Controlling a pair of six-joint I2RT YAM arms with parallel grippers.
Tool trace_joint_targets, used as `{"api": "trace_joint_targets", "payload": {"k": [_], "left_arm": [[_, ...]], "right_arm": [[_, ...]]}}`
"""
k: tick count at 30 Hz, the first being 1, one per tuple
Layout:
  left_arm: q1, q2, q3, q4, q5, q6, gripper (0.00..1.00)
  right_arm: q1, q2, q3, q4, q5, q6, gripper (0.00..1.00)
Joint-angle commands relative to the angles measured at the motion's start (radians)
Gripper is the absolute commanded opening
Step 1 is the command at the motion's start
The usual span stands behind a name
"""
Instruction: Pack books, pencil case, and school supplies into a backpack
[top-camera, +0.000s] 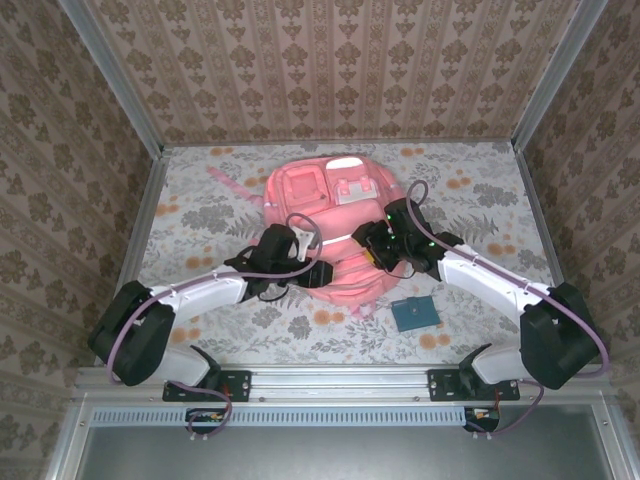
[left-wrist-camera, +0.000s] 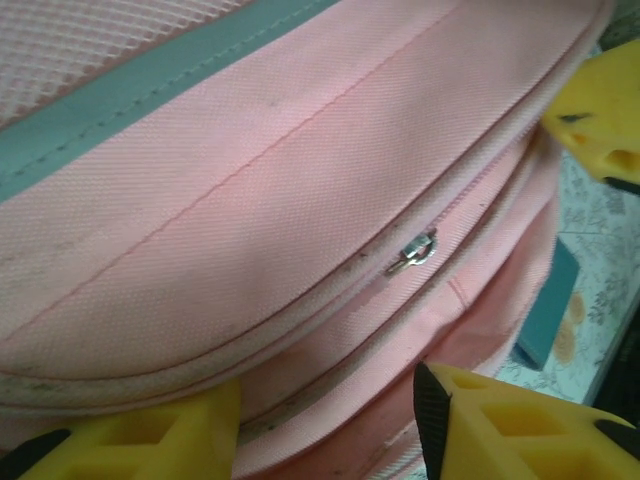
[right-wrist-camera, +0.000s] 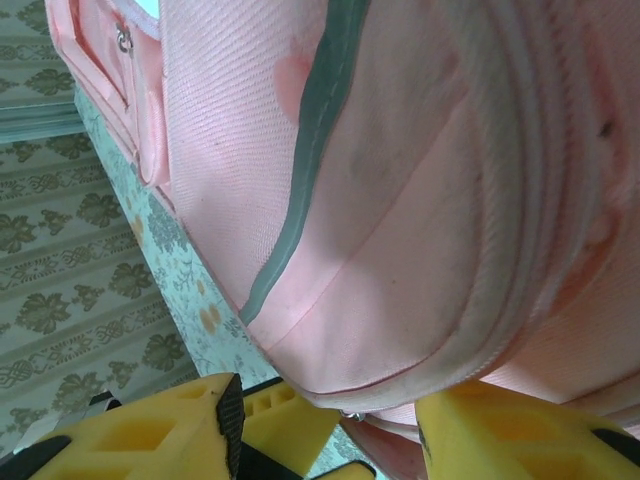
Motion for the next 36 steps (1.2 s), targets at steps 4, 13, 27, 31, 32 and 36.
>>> {"api": "trace_joint_targets", "payload": {"k": [4, 13, 27, 31, 32, 36], "left_arm": [[-0.027, 0.0, 0.008, 0.118, 0.011, -0.035, 0.47], [-0.04, 0.002, -0.03, 0.217, -0.063, -0.062, 0.51], [-0.042, -0.05, -0.086, 0.24, -0.212, -0.096, 0.55], [-0.04, -0.06, -0.101, 0.282, -0.213, -0.127, 0.58], [-0.039, -0.056, -0.099, 0.289, -0.202, -0.133, 0.59], [-0.037, -0.036, -0.085, 0.305, -0.177, -0.16, 0.59]], "right_arm": [[0.012, 0.035, 0.013, 0.053, -0.033, 0.023, 0.49], [0.019, 0.075, 0.023, 0.067, 0.003, 0.025, 0.47], [0.026, 0.085, 0.035, 0.246, -0.019, 0.038, 0.14], [0.031, 0.099, 0.035, 0.293, -0.045, 0.068, 0.12], [0.032, 0.104, 0.037, 0.306, -0.055, 0.075, 0.11], [0.038, 0.123, 0.053, 0.329, -0.078, 0.092, 0.1]]}}
